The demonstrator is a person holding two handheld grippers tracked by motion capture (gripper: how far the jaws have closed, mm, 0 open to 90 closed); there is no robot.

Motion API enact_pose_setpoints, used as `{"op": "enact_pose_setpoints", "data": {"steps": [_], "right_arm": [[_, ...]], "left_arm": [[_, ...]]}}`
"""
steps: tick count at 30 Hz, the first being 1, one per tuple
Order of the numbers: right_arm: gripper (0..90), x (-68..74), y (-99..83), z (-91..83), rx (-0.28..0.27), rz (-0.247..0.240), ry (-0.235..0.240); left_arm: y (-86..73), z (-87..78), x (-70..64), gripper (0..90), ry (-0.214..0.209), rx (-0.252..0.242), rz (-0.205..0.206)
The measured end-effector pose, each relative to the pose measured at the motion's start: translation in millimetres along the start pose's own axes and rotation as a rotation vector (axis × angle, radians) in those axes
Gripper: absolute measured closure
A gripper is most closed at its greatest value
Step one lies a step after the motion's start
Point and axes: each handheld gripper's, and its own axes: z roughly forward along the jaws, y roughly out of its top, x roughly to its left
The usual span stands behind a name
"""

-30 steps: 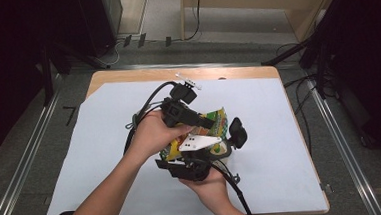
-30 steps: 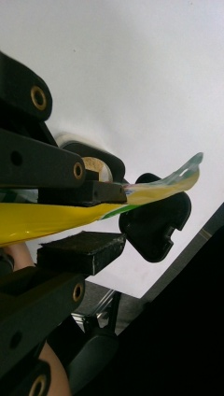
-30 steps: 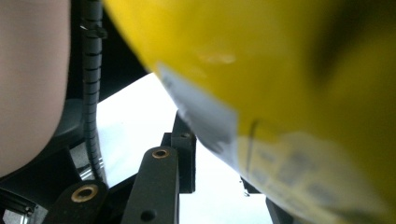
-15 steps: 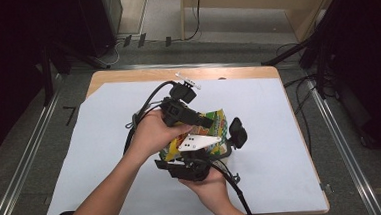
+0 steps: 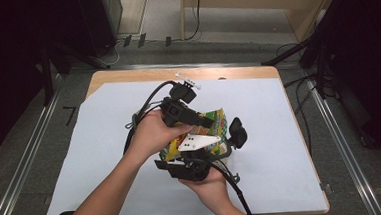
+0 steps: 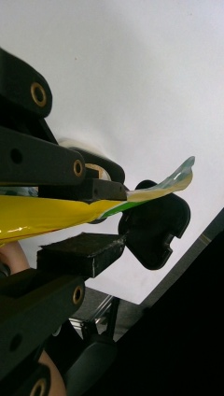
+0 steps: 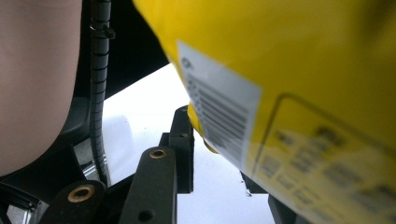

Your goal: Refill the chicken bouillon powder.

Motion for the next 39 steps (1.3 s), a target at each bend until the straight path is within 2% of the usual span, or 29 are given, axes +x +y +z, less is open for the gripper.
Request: {"op": "enact_pose_setpoints", "data": {"steps": [11, 21, 26, 35, 39], "right_arm": [[69.4, -1.3, 0.7, 1.5, -0.005, 0.009, 0.014], [68.6, -3.8, 1.7, 0.1, 0.0, 0.004, 0.013], [61.0, -4.1, -2.5, 4.7, 0.021, -0.008, 0.012], [58.1, -5.9, -11.6, 11.7, 0.044, -0.02, 0.019], [57.6, -6.1, -18.4, 16.3, 0.059, -0.018, 0.025]], "left_arm": [[1.3, -1.7, -2.8, 73.7, 0.023, 0.005, 0.02], [3.7, 1.8, 4.3, 74.0, 0.005, 0.01, -0.004], [-1.8, 2.8, 9.0, 74.0, -0.011, 0.019, -0.019], [-10.1, 3.9, 11.6, 73.1, -0.017, 0.025, -0.026], [-13.9, 5.1, 16.8, 74.5, -0.028, 0.035, -0.039]]}}
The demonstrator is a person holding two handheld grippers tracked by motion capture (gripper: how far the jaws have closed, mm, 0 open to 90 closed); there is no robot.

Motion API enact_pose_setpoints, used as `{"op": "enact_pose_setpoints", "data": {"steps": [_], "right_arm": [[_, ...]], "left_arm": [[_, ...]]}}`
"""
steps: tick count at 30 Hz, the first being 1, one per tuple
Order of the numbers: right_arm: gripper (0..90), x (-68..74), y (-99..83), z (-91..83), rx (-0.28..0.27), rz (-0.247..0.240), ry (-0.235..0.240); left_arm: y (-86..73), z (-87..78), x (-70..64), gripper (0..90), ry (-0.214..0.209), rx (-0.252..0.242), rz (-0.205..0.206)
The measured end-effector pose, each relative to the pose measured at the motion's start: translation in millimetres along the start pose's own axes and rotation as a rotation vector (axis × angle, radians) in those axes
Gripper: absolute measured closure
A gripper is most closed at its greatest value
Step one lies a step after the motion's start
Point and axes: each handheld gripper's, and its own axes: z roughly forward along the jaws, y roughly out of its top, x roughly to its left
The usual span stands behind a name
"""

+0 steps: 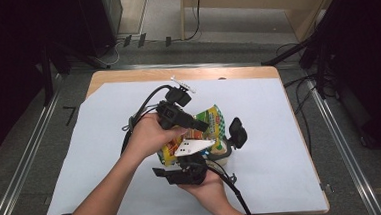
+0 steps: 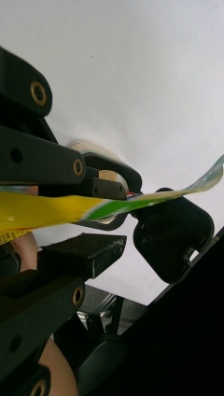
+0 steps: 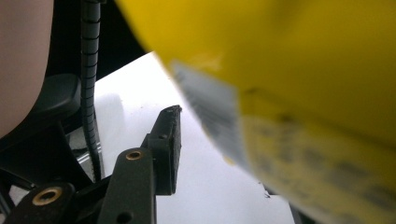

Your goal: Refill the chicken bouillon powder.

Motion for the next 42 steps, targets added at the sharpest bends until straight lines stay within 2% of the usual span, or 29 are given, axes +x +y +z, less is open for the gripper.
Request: {"op": "enact_pose_setpoints", "data": {"steps": [9, 12, 20, 27, 33, 42], "right_arm": [[57.2, 0.1, -8.3, 8.4, 0.044, -0.043, -0.013], [53.9, -0.5, -10.8, 10.2, 0.051, -0.054, -0.027], [51.0, -2.2, -19.8, 17.8, 0.075, -0.062, -0.034], [50.8, -5.8, -24.7, 20.7, 0.098, -0.042, -0.041], [49.9, -8.5, -27.7, 21.9, 0.112, -0.037, -0.054], [47.1, -7.8, -29.0, 22.5, 0.124, -0.074, -0.073]], "left_arm": [[-3.2, 9.9, 6.0, 76.7, 0.004, 0.03, -0.008], [-4.0, 12.9, 8.0, 77.5, 0.008, 0.036, -0.012], [-5.3, 17.8, 12.4, 78.5, 0.009, 0.05, -0.009], [-7.1, 21.0, 15.9, 80.4, -0.003, 0.064, -0.002], [-9.4, 19.5, 17.1, 86.8, -0.005, 0.08, 0.04], [-14.1, 6.1, 23.5, 89.8, -0.046, 0.063, 0.033]]}}
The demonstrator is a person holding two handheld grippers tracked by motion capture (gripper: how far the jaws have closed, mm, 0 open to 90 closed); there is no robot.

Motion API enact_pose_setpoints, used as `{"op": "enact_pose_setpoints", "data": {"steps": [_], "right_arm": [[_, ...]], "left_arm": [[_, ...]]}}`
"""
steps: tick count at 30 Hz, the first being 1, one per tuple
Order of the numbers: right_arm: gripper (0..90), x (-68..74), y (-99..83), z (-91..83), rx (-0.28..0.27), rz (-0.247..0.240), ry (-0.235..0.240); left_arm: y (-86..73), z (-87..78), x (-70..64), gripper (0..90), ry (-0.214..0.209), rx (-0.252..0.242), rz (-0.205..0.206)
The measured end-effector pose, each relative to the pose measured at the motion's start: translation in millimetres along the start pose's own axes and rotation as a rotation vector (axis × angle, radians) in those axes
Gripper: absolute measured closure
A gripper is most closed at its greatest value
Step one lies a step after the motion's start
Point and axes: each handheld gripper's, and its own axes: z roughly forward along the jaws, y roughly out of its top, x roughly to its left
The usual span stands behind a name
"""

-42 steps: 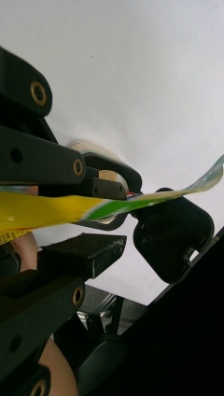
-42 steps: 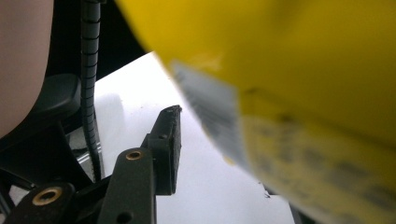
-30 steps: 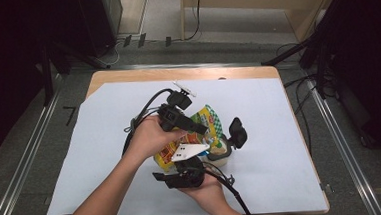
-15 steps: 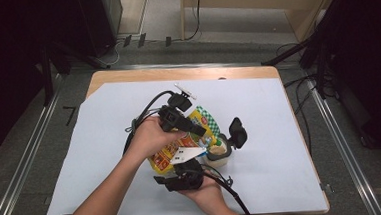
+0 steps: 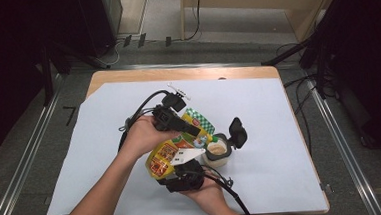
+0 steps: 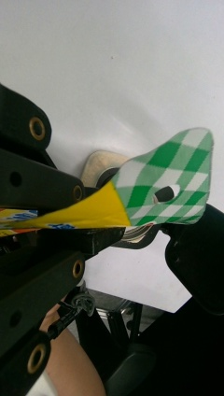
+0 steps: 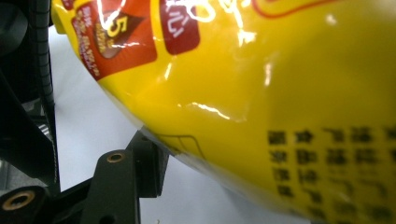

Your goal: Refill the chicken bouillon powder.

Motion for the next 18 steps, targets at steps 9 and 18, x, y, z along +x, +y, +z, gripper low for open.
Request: {"op": "enact_pose_setpoints", "data": {"steps": [9, 18], "right_arm": [[43.6, 1.2, 0.9, -7.7, -0.013, -0.038, -0.03], [42.9, -0.6, 1.7, -14.5, -0.053, -0.036, -0.026]], "left_arm": [[-3.6, -16.7, -0.2, 90.0, -0.021, -0.044, 0.014], [-9.5, -42.7, 5.9, 90.0, -0.039, -0.107, 0.006]]}}
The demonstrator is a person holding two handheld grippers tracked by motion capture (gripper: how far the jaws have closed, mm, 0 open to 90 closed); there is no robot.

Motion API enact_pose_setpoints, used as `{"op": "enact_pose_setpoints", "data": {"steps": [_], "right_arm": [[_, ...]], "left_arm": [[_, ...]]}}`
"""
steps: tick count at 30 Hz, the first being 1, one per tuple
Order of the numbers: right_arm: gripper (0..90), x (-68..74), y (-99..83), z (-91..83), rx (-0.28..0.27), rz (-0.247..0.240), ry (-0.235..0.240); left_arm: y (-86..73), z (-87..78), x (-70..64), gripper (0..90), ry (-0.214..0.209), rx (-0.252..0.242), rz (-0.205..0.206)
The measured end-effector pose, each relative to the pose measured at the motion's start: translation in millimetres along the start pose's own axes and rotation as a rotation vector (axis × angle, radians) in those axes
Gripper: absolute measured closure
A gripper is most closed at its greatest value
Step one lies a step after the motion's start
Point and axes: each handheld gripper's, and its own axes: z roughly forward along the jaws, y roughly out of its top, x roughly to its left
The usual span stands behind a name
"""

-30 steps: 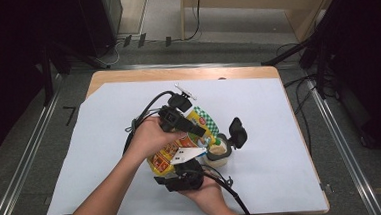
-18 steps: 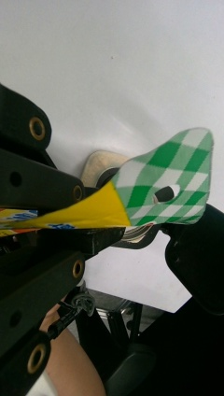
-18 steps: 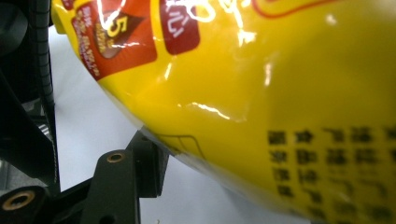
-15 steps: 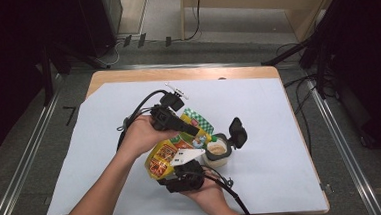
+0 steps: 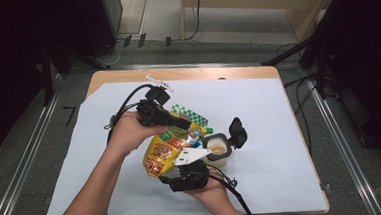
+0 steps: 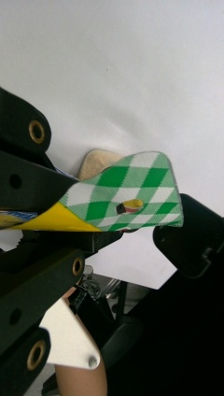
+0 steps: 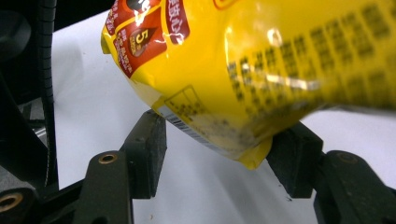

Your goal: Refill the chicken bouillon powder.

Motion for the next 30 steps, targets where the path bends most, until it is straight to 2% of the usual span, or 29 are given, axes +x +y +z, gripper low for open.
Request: {"op": "enact_pose_setpoints", "data": {"steps": [2, 9, 15, 19, 24, 30], "right_arm": [[42.6, -0.4, 0.5, -0.6, -0.002, 0.002, 0.0], [42.3, -8.7, 1.5, -6.3, -0.023, 0.056, -0.013], [41.8, -15.7, 3.7, -14.6, -0.065, 0.095, -0.019], [41.8, -16.7, 6.2, -19.7, -0.084, 0.09, -0.026], [42.4, -14.0, 5.4, -17.4, -0.063, 0.079, -0.019], [43.0, -10.7, 6.2, -16.1, -0.062, 0.068, 0.001]], "left_arm": [[-1.1, -8.5, 1.2, 90.0, 0.002, -0.016, 0.012], [-4.6, -29.2, 6.5, 90.0, -0.012, -0.074, 0.007], [-8.5, -46.4, 11.8, 90.0, -0.001, -0.13, -0.004], [-12.5, -57.2, 18.9, 90.0, 0.026, -0.153, -0.022], [-16.2, -66.8, 32.3, 90.0, 0.085, -0.181, -0.057], [-15.5, -65.5, 47.0, 90.0, 0.142, -0.22, -0.07]]}}
